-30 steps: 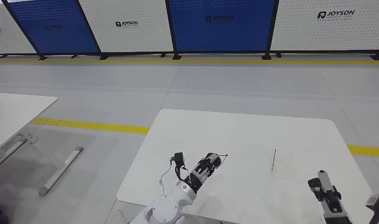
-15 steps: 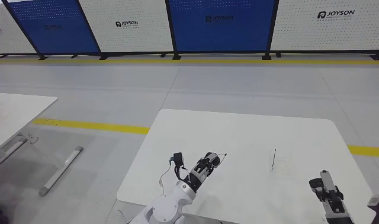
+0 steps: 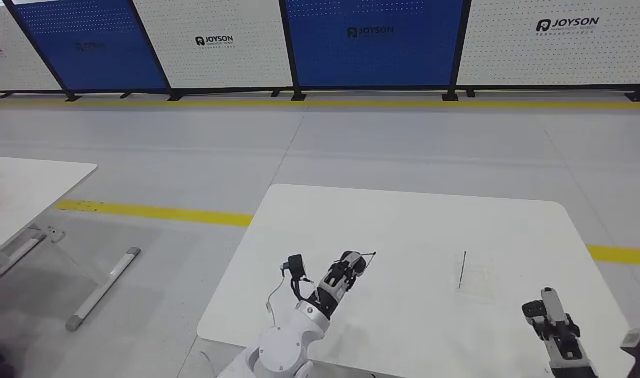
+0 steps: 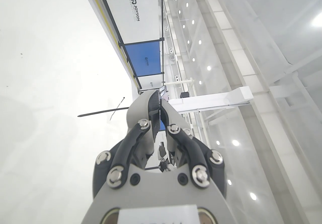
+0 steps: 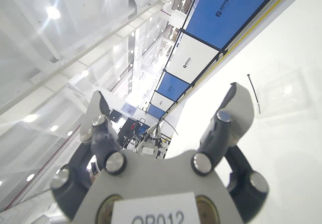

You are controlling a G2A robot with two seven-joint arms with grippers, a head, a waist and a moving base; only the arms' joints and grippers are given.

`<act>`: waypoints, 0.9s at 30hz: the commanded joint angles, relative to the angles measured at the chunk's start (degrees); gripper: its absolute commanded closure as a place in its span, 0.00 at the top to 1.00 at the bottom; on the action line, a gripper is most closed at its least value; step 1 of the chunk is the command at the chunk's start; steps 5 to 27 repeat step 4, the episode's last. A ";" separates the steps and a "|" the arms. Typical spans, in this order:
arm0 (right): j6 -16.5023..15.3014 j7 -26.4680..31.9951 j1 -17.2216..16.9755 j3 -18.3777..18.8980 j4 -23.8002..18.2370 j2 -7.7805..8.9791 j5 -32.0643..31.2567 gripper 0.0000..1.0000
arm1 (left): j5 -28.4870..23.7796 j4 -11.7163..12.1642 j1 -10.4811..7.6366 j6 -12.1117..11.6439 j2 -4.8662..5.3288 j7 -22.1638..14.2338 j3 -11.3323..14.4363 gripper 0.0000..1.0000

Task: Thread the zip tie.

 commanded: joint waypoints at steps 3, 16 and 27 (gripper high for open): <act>0.00 0.00 0.00 0.00 0.00 0.00 0.00 1.00 | 0.00 0.00 0.00 0.00 0.00 0.00 0.00 0.00; 0.00 0.00 0.00 0.00 0.00 0.00 0.00 1.00 | 0.00 0.00 0.00 0.00 0.00 0.00 0.00 0.00; 0.00 0.00 0.00 0.00 0.00 0.00 0.00 1.00 | 0.00 0.00 0.00 0.00 0.00 0.00 0.00 0.00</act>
